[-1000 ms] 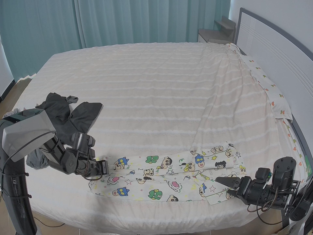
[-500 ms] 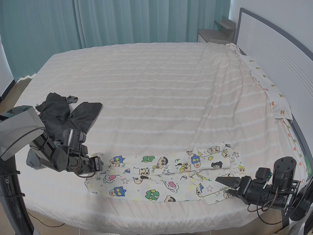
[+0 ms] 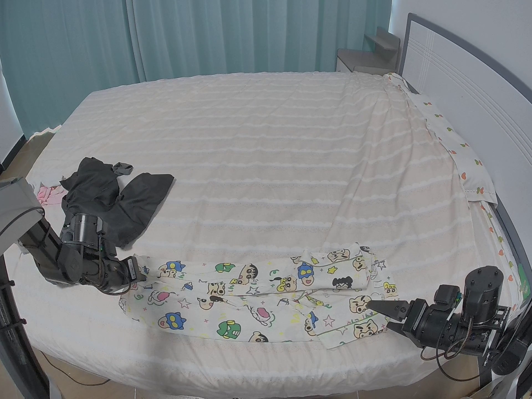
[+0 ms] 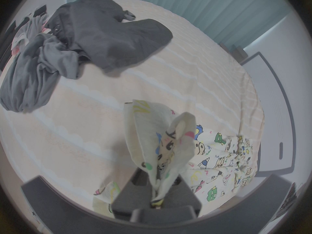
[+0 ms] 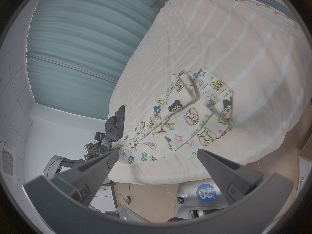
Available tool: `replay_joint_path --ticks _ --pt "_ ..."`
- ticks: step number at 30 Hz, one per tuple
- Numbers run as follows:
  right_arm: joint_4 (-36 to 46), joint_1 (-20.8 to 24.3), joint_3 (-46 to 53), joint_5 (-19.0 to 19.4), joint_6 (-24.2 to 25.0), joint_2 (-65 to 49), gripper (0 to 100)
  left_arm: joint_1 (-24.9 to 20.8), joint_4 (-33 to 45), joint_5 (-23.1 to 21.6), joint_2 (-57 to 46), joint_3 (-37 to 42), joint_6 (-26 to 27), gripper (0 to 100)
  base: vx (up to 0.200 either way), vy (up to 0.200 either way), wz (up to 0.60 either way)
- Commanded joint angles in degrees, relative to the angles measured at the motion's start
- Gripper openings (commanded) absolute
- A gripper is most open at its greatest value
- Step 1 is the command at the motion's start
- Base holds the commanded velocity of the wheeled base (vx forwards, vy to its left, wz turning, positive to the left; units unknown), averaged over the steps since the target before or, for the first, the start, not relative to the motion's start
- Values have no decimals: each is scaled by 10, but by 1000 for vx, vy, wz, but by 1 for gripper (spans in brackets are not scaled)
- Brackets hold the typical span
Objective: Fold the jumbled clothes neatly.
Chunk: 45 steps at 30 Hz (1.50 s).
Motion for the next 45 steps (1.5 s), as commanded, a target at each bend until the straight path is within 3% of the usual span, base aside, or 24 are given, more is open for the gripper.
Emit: replay_joint_path --ticks 1,13,19,24,28,29,30,31,33,40,45 --pt "0 -1 10 0 0 2 100 58 0 -24 -14 7 0 0 0 0 0" --pt "0 -2 10 0 1 2 100 214 42 -106 -53 -4 3 0 0 0 0" --pt "-1 -3 10 0 1 6 100 224 83 -107 -86 -10 0 0 0 0 0" --pt "-2 -3 10 1 1 6 100 162 139 -90 -148 -12 -26 0 0 0 0" --pt "-4 -4 10 1 1 5 100 41 154 -7 -196 -21 -97 0 0 0 0" --pt "-4 -4 10 1 1 5 100 32 154 0 -198 -22 -100 0 0 0 0" --pt "-4 -4 10 1 1 6 100 -19 155 35 -205 -32 -123 0 0 0 0" --pt "-4 -4 10 1 1 6 100 -19 155 35 -205 -32 -123 0 0 0 0" --pt "-4 -8 10 2 1 6 100 -116 158 88 -206 -64 -192 0 0 0 0" --pt "-5 -10 10 2 2 6 100 -286 197 189 -166 -157 -278 0 0 0 0" --pt "-5 -10 10 2 1 5 100 -361 197 231 -104 -218 -311 0 0 0 0"
